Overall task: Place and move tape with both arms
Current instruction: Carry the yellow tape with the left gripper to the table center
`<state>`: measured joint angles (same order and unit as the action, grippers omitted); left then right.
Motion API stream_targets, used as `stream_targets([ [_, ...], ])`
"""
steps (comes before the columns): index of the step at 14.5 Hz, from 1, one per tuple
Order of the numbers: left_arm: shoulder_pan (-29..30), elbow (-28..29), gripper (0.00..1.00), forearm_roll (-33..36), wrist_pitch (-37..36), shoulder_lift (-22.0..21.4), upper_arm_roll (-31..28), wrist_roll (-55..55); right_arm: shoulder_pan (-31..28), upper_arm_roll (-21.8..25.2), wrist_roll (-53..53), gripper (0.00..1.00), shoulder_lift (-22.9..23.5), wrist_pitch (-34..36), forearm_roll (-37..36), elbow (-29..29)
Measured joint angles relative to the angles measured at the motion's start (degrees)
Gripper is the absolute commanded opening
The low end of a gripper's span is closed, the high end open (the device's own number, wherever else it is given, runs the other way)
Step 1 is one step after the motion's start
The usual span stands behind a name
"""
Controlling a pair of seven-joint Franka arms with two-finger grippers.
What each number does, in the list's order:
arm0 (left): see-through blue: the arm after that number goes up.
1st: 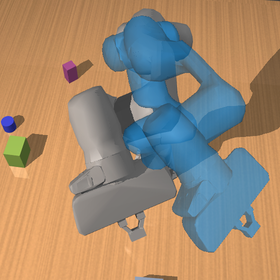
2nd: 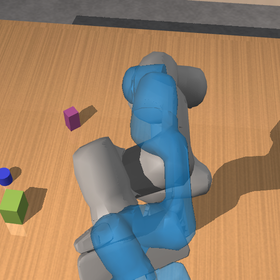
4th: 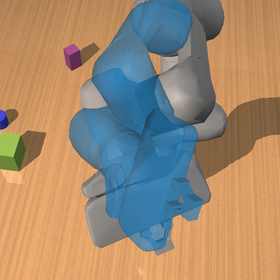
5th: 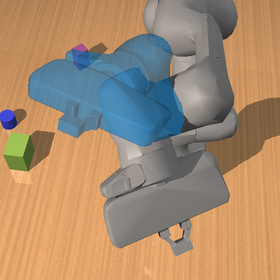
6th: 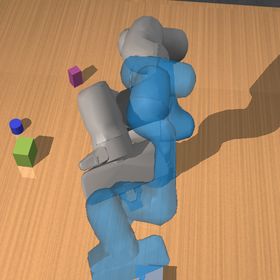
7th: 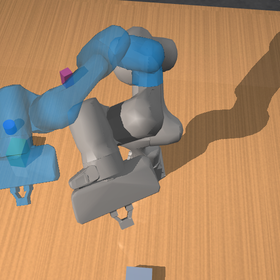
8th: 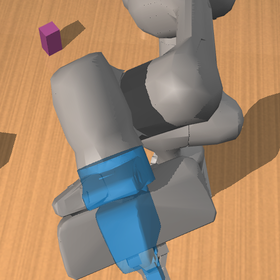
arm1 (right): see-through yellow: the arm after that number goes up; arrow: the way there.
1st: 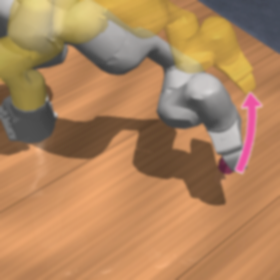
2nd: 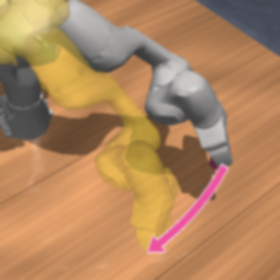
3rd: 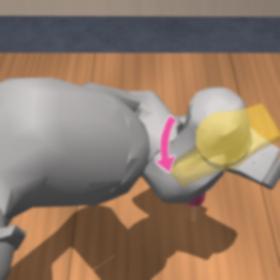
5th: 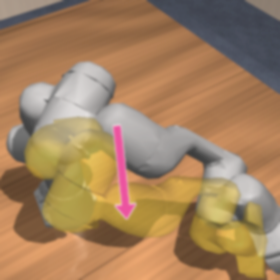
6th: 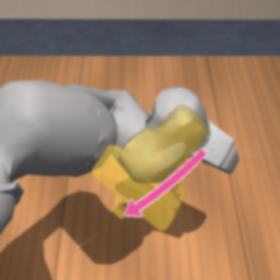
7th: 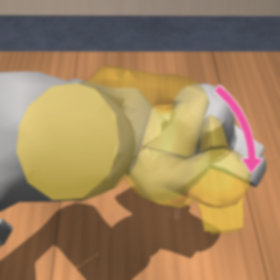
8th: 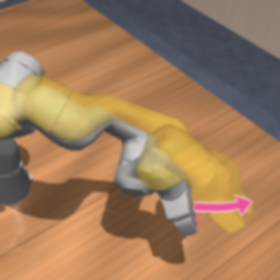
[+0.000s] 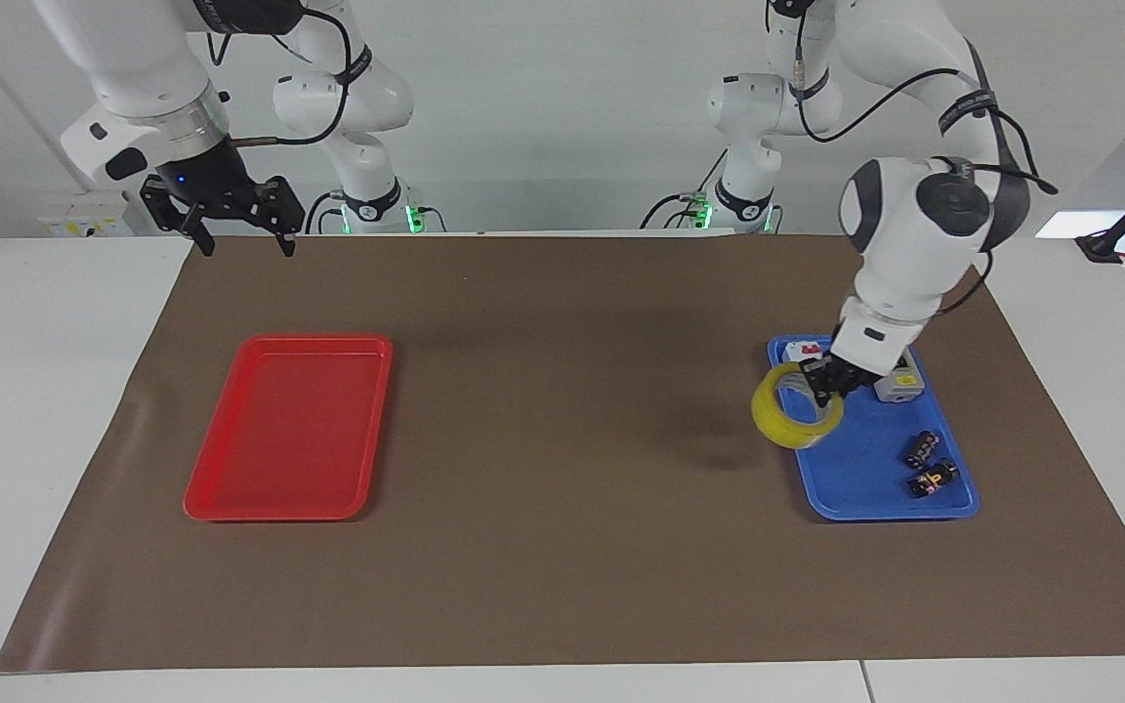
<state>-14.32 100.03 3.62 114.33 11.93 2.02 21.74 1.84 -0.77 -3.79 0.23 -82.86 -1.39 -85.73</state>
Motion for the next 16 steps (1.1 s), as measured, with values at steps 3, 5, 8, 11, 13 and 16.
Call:
stream_targets([
  [3, -8.5, 0.3, 0.0, 1.0, 3.6, 1.4, 0.2, 11.9, 0.0, 0.0, 0.0, 1.0, 0.0, 0.0, 0.0, 0.0],
  [5, -13.3, 0.5, 0.0, 1.5, 5.8, 2.8, 0.2, 18.2, 0.0, 0.0, 0.0, 1.0, 0.0, 0.0, 0.0, 0.0],
  [8, -20.2, 0.7, 0.0, 5.2, 9.2, 6.2, 0.2, 29.1, 0.0, 0.0, 0.0, 1.0, 0.0, 0.0, 0.0, 0.0],
  [11, -25.3, -0.4, 0.0, 7.3, 11.7, 10.8, 0.2, 37.1, 0.0, 0.0, 0.0, 1.0, 0.0, 0.0, 0.0, 0.0],
  [13, -27.2, -1.4, 0.0, 7.4, 12.2, 13.1, 0.2, 38.6, 0.0, 0.0, 0.0, 1.0, 0.0, 0.0, 0.0, 0.0],
  [16, -28.4, -2.0, 0.0, 7.4, 13.7, 13.9, 0.2, 38.9, 0.0, 0.0, 0.0, 1.0, 0.0, 0.0, 0.0, 0.0],
])
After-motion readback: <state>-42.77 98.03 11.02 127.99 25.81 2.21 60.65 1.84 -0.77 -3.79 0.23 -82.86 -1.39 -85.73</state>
